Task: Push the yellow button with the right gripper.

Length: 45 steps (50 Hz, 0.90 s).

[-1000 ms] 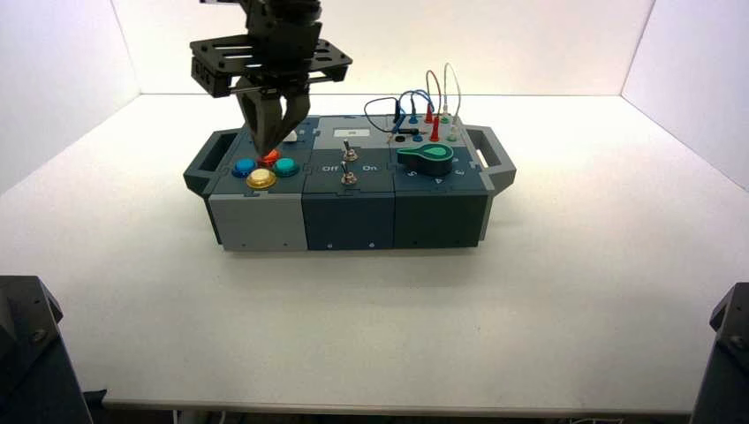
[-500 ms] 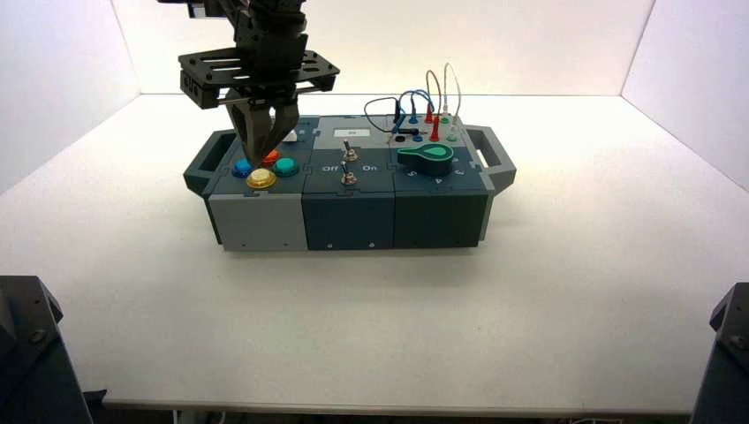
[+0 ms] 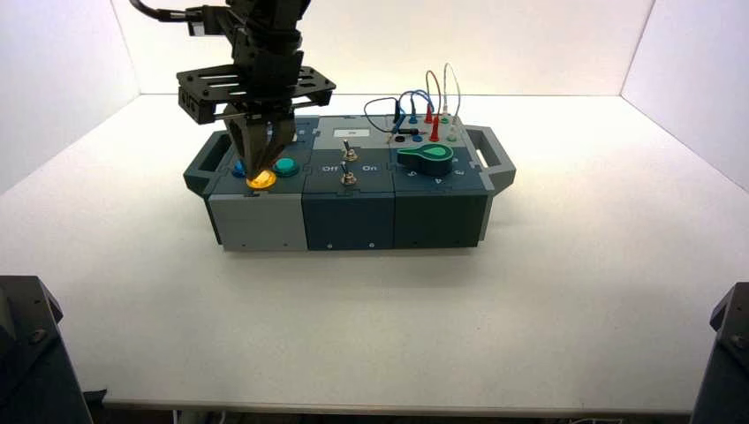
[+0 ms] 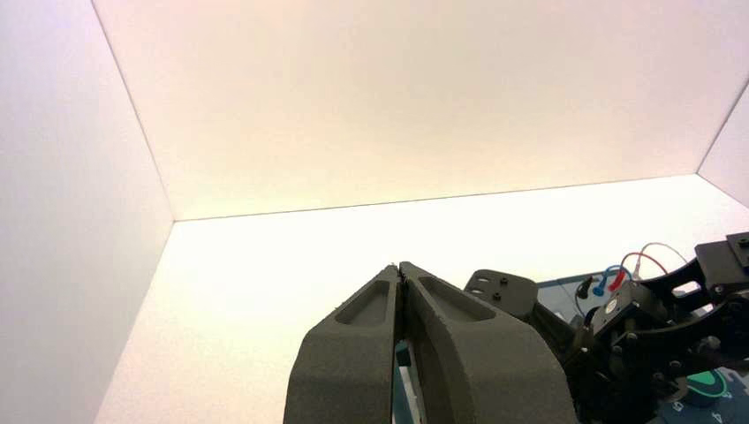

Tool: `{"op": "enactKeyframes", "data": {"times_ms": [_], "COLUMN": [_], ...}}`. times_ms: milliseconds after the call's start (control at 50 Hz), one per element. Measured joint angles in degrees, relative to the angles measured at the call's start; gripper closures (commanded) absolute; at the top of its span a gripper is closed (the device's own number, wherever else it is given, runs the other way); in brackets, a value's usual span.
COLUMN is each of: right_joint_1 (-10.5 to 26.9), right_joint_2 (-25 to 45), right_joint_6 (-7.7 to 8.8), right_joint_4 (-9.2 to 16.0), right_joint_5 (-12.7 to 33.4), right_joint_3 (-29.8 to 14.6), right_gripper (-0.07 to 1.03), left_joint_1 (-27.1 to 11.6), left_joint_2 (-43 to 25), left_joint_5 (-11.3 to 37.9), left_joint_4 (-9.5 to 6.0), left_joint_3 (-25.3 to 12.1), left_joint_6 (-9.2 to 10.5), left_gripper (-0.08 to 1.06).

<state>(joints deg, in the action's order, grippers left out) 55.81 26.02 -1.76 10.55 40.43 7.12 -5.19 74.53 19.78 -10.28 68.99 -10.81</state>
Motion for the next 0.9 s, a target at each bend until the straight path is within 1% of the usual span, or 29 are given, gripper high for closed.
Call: {"op": "enactKeyframes", "data": {"times_ms": [240, 360, 380, 440, 460, 520, 560, 680, 900], "right_joint_1": [0.1, -0.4, -0.6, -0.8, -1.1, -1.1, -1.1, -1.1, -1.1], "right_joint_2": [-0.7, -3.0, -4.2, -4.9, -7.7, -9.1, -11.4, -16.4, -21.8], "right_joint_6": [0.00, 0.09, 0.00, 0.00, 0.00, 0.00, 0.09, 0.09, 0.18], "right_joint_4": [0.2, -0.2, -0.4, -0.4, -0.9, -1.2, -2.3, -4.3, -5.6], "right_joint_5": [0.5, 0.6, 0.6, 0.6, 0.5, 0.3, -0.2, -1.2, -2.5], "right_joint_3": [0.7, 2.2, 2.6, 2.8, 3.3, 3.6, 4.6, 6.6, 10.6], "right_gripper": [0.98, 0.98, 0.98, 0.98, 0.98, 0.98, 0.98, 0.98, 0.98], "left_joint_1": [0.0, 0.0, 0.0, 0.0, 0.0, 0.0, 0.0, 0.0, 0.0], "left_joint_2": [0.0, 0.0, 0.0, 0.0, 0.0, 0.0, -0.1, -0.1, -0.3], "left_joint_5": [0.0, 0.0, 0.0, 0.0, 0.0, 0.0, 0.0, 0.0, -0.1], "left_joint_4": [0.00, 0.00, 0.00, 0.00, 0.00, 0.00, 0.00, 0.00, 0.00], "left_joint_3": [0.1, 0.0, 0.0, 0.0, 0.1, 0.0, 0.0, 0.0, 0.1], "left_joint_6": [0.00, 0.00, 0.00, 0.00, 0.00, 0.00, 0.00, 0.00, 0.00], "left_gripper": [1.00, 1.00, 1.00, 1.00, 1.00, 1.00, 1.00, 1.00, 1.00]}}
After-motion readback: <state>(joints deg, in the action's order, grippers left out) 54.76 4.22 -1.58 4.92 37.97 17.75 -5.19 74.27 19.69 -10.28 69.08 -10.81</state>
